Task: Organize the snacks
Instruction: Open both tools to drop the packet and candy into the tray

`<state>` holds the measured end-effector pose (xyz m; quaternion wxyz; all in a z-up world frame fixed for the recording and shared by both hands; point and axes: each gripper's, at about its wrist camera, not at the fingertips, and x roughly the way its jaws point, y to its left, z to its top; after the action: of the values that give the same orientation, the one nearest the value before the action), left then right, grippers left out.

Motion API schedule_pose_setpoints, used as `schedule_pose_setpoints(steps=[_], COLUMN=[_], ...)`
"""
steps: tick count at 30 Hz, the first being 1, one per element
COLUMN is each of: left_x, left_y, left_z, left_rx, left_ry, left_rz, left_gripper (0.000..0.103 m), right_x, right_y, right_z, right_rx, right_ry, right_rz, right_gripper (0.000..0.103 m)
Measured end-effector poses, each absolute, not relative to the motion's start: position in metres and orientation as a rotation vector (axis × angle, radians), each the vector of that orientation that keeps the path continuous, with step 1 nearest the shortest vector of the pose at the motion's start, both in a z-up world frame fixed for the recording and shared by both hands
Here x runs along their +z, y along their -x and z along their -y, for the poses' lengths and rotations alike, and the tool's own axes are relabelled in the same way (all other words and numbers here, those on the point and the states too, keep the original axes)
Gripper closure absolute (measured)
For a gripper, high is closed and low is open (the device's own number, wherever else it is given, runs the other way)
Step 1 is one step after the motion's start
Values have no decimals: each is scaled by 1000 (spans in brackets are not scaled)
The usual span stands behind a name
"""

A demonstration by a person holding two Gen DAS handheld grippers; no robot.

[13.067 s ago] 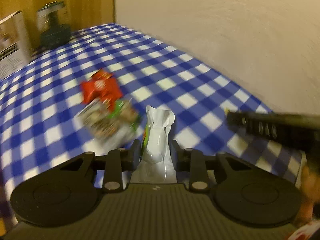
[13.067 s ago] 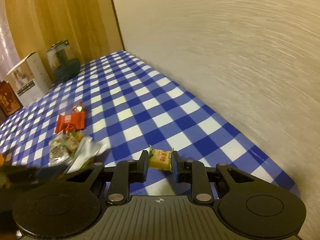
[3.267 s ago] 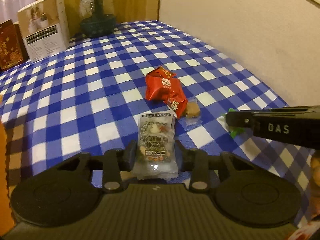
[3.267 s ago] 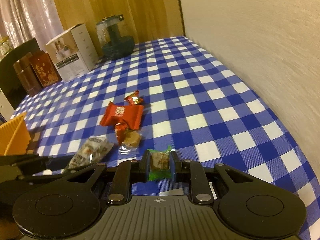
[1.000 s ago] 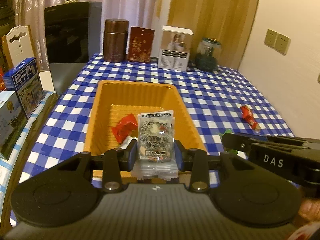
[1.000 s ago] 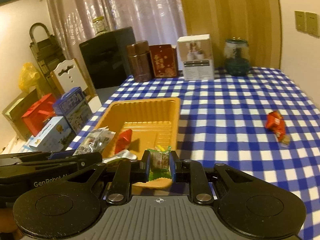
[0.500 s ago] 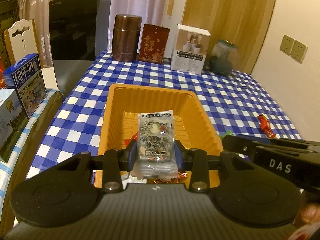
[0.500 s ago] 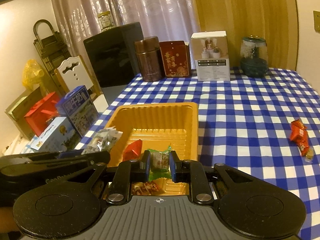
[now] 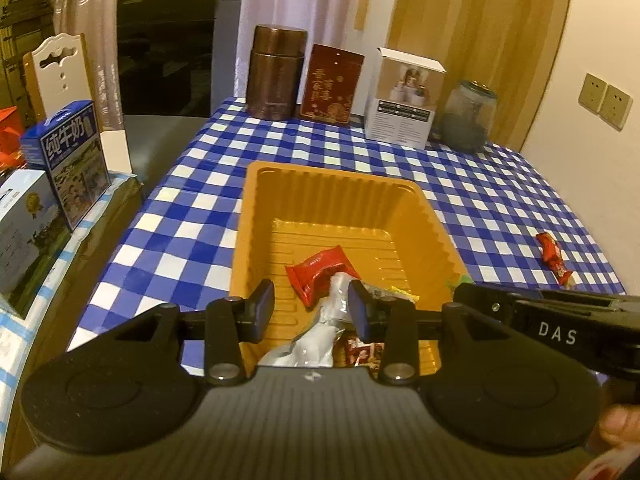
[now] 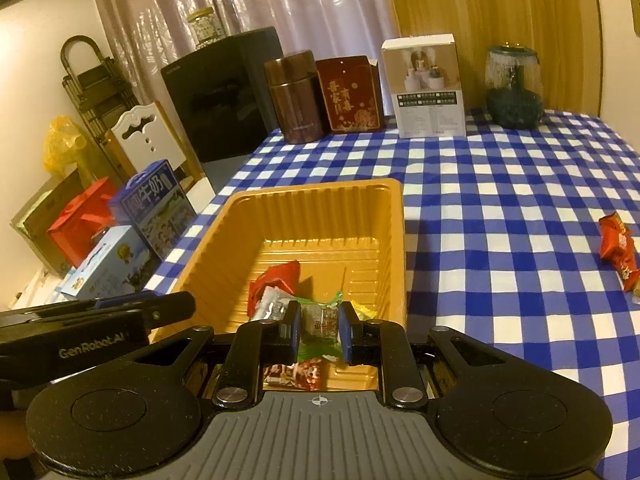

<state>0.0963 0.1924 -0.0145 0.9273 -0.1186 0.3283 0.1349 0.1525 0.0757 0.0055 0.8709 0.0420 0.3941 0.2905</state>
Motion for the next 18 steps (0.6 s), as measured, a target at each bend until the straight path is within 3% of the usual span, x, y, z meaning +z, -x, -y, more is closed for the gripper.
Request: schedule_pose_setpoints(steps=[10,11,12,13,18], left_x=[-15,-14,-14,-13,-10], left_y=[-92,-92,-92,-91,-85], left_z=[-197,-197,-197,-197,-197], left_rx=[296,296,296,297,309], left_ry=[260,261,260,261,274], left_rz=[-675,-674,-674,-673,-664], left_gripper=[65,65,65,65,61], right_x=[5,6,6,7,11], right_y=[-158,-158,-159,-158,-154], right_z=[-76,-75,-74,-73,-63], right_rx=[653,654,648,641,607], right_ry=[-158,-166,-169,-173,-188], right_rz=[-835,-832,-830,-824,-819], right_gripper=[80,70,55,49,47])
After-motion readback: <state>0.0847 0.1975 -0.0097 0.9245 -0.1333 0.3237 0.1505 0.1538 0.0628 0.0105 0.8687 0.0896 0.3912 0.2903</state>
